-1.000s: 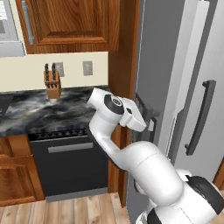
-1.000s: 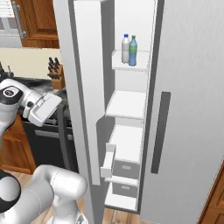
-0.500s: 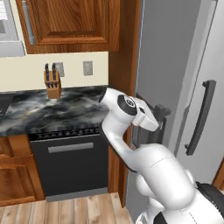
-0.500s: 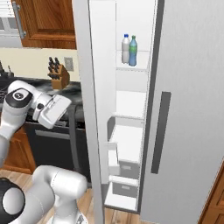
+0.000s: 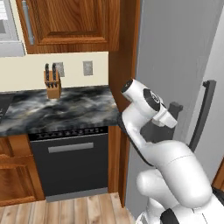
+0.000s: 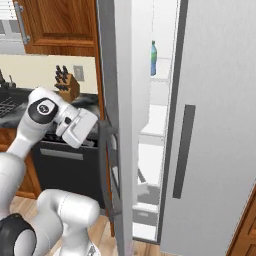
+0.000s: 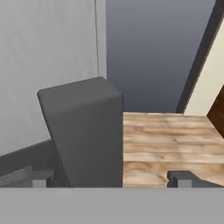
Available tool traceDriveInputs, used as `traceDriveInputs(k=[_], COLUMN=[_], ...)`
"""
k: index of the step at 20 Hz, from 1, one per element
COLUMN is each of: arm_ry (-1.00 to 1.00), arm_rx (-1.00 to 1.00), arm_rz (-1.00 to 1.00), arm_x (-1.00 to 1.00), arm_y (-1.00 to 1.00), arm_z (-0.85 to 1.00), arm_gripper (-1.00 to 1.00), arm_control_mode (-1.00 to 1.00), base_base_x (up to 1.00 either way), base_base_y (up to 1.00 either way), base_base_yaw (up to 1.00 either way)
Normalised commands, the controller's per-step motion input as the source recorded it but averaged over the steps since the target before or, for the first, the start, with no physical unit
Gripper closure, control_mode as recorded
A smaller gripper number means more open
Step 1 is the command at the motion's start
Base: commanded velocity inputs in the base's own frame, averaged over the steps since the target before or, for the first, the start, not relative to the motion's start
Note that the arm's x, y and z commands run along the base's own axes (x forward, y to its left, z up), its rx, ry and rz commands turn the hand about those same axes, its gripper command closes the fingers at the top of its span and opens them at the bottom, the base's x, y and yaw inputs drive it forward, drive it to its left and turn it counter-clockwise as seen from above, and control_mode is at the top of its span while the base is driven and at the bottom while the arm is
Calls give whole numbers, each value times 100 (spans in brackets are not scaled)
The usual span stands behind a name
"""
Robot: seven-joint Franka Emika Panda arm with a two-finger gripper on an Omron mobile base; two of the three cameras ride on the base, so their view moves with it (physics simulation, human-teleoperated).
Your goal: Take the bottled waters from the counter and place them in the freezer to freeze. Close the freezer door after placing the bottles.
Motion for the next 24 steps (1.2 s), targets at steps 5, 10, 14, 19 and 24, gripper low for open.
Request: traceDriveInputs(k=[5, 10, 14, 19, 24], arm_ry=[0, 0, 0, 1, 0], arm_rx=[19, 7, 2, 1, 0], arm_rz=[9, 13, 15, 21, 24], arm_x=[1, 16, 13, 0, 7], arm_y=[-68, -52, -49, -40, -30], arm_z=[0, 1, 18, 23, 9], arm_gripper=[-100, -100, -100, -100, -100], arm_control_mode=[-100, -100, -100, -100, -100], base_base_x=[0, 0, 0, 0, 0], base_base_y=[0, 0, 0, 0, 0], base_base_yaw=[0, 0, 0, 0, 0])
